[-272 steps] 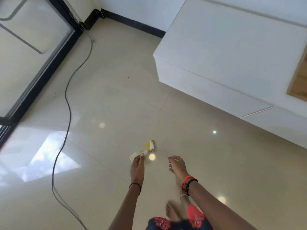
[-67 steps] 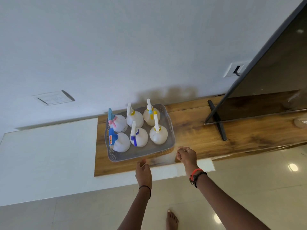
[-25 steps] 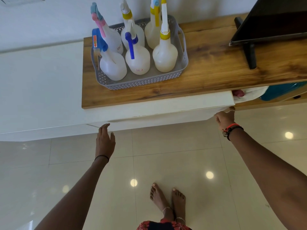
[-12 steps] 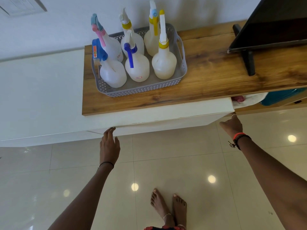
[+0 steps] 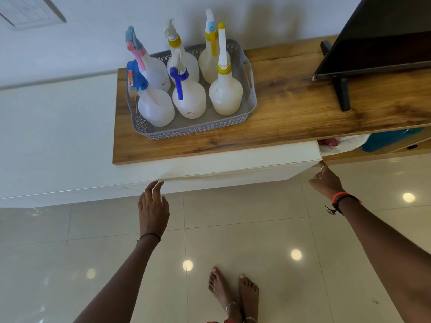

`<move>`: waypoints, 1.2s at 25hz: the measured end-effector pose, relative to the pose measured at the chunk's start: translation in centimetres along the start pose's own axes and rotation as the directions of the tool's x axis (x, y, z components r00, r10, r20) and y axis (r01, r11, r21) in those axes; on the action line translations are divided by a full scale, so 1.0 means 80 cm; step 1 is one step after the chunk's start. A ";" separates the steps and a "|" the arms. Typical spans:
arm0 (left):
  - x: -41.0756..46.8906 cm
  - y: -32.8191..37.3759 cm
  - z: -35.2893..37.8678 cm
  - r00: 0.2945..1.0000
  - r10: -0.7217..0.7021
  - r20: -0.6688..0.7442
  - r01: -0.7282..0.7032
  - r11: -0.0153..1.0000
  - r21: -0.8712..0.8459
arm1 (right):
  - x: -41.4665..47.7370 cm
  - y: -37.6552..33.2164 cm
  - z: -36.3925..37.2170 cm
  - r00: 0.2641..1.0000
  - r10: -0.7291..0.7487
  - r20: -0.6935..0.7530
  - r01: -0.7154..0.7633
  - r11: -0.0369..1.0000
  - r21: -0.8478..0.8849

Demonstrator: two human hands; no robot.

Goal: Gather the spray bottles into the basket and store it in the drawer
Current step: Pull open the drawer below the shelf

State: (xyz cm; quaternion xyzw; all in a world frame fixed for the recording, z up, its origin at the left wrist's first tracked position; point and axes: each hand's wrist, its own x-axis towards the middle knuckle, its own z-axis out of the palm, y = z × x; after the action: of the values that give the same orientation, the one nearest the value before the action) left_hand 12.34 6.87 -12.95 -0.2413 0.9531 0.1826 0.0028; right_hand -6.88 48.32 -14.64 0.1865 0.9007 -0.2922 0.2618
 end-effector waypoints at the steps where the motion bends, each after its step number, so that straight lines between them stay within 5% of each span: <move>1: -0.002 0.000 0.000 1.000 0.011 0.010 -0.011 1.000 0.004 | -0.001 0.005 0.000 1.000 -0.010 0.021 0.009 0.999 0.053; 5: -0.003 -0.003 -0.001 0.998 0.047 0.032 -0.048 0.998 0.031 | -0.005 0.007 0.015 0.998 -0.029 0.054 0.006 0.920 0.392; 8: -0.003 -0.001 -0.003 0.998 0.052 0.040 -0.053 0.998 0.029 | -0.010 -0.002 0.024 1.000 0.003 -0.018 0.005 0.894 0.448; 12: -0.007 0.001 -0.003 0.981 0.120 0.153 -0.142 0.980 0.141 | -0.037 -0.016 0.038 0.946 0.139 -0.293 -0.027 0.934 0.356; 15: -0.008 0.004 -0.002 0.975 0.100 0.199 -0.149 0.956 0.253 | -0.090 -0.039 0.071 0.860 -0.143 -0.490 0.183 0.982 0.035; 18: -0.007 0.003 -0.006 0.970 0.116 0.213 -0.185 0.921 0.344 | -0.135 -0.064 0.113 0.742 -0.599 -0.301 0.498 0.793 -0.352; 20: -0.004 0.001 -0.009 0.968 0.126 0.219 -0.206 0.896 0.394 | -0.150 -0.079 0.138 0.677 -0.729 -0.102 0.614 0.636 -0.468; 25: 0.002 0.007 -0.012 0.975 0.131 0.179 -0.203 0.854 0.479 | -0.155 -0.106 0.165 0.622 -0.774 0.117 0.662 0.440 -0.607; 30: -0.001 0.008 -0.007 0.983 0.114 0.146 -0.172 0.850 0.498 | -0.159 -0.113 0.169 0.651 -0.749 0.125 0.625 0.435 -0.649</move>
State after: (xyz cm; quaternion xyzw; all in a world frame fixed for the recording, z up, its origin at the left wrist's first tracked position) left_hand 12.18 7.26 -12.20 -0.1497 0.9811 -0.0625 0.1055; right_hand 3.69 30.68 -12.67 -0.2729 0.9580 -0.0285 0.0832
